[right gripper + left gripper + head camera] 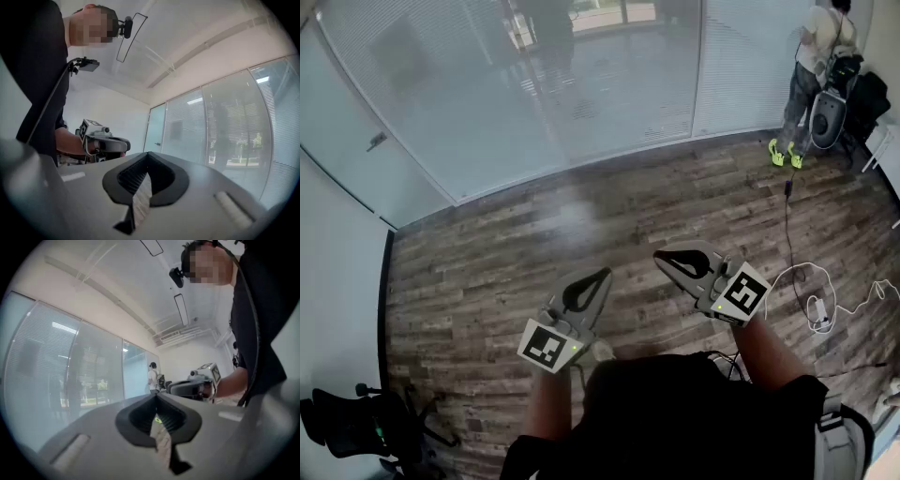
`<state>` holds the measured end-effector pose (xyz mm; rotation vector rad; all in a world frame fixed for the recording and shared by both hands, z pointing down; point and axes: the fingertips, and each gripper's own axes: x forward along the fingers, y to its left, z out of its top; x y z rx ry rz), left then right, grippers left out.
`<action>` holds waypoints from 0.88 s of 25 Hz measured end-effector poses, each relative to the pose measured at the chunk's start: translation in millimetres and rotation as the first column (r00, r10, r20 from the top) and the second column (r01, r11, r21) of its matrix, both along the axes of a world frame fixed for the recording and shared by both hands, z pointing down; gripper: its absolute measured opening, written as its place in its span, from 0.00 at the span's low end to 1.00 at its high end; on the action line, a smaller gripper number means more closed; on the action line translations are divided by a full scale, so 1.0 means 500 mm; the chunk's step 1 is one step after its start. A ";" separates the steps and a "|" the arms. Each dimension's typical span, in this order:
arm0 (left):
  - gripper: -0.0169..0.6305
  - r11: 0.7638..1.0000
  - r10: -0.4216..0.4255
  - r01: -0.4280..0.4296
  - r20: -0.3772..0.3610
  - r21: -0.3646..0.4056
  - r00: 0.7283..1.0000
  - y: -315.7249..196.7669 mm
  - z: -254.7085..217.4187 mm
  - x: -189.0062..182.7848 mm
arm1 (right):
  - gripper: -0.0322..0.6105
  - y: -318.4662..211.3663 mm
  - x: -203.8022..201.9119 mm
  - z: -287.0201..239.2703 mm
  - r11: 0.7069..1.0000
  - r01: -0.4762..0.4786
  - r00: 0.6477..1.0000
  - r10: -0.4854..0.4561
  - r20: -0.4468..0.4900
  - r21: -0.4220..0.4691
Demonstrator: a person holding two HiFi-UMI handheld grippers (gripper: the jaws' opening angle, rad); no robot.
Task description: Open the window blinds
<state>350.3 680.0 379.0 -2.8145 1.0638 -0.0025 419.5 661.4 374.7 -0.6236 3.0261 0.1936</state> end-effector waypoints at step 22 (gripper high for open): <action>0.03 0.999 -0.033 0.033 0.000 0.000 0.999 0.034 0.008 0.002 | 0.06 0.014 0.029 -0.004 1.000 -0.016 0.998 0.016 0.064 -0.004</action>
